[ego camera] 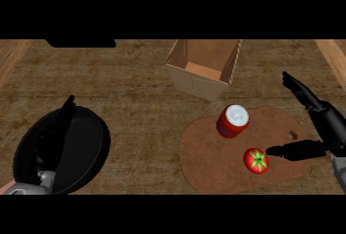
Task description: Pick the tomato from the cutting board and place it in the cardboard box
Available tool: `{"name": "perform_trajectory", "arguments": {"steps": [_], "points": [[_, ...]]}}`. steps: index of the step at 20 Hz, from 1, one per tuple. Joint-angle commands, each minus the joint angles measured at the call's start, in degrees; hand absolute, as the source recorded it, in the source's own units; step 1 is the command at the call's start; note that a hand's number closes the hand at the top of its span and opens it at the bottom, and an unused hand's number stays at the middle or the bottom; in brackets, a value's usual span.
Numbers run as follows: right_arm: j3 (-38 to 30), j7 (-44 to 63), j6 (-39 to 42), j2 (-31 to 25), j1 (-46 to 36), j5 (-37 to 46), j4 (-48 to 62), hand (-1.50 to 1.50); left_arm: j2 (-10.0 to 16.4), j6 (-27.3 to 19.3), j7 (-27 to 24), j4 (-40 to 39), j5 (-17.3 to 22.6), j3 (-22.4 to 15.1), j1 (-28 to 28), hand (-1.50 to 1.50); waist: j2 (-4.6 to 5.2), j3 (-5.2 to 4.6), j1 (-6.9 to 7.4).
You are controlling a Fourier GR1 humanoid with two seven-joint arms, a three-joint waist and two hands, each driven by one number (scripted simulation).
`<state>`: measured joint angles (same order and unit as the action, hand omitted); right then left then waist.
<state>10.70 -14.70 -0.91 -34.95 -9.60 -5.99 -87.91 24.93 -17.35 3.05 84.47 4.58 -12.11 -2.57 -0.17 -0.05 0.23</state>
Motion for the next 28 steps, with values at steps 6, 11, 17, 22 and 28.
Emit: {"name": "perform_trajectory", "arguments": {"steps": [6,11,17,22,28], "points": [[7.05,12.12,16.94,-19.95,-3.02,10.47,-5.82,-1.50,0.01,0.11,0.73,1.45,-0.35,0.43,0.39,0.00,-0.07,-0.15,-0.01],[12.34,22.48,23.81,-19.82,-3.37,11.15,-13.87,-1.50,0.58,0.70,2.46,2.13,-0.74,1.15,0.11,0.00,-0.02,-0.05,-0.20],[14.90,32.60,24.84,-13.54,-2.00,16.74,-18.28,-1.50,-2.28,-0.90,6.93,5.57,-3.84,-0.06,0.05,0.00,0.06,0.05,-0.23],[12.23,35.46,27.53,-7.42,-2.42,21.10,-15.63,-1.50,-2.79,2.58,0.16,3.75,-4.29,2.86,4.20,0.00,0.12,0.04,0.05],[10.45,36.59,30.66,-5.74,1.14,26.08,-17.30,-1.50,-4.95,4.90,-0.35,-2.03,-5.22,5.25,-0.02,0.00,0.17,0.03,-0.32]]}}
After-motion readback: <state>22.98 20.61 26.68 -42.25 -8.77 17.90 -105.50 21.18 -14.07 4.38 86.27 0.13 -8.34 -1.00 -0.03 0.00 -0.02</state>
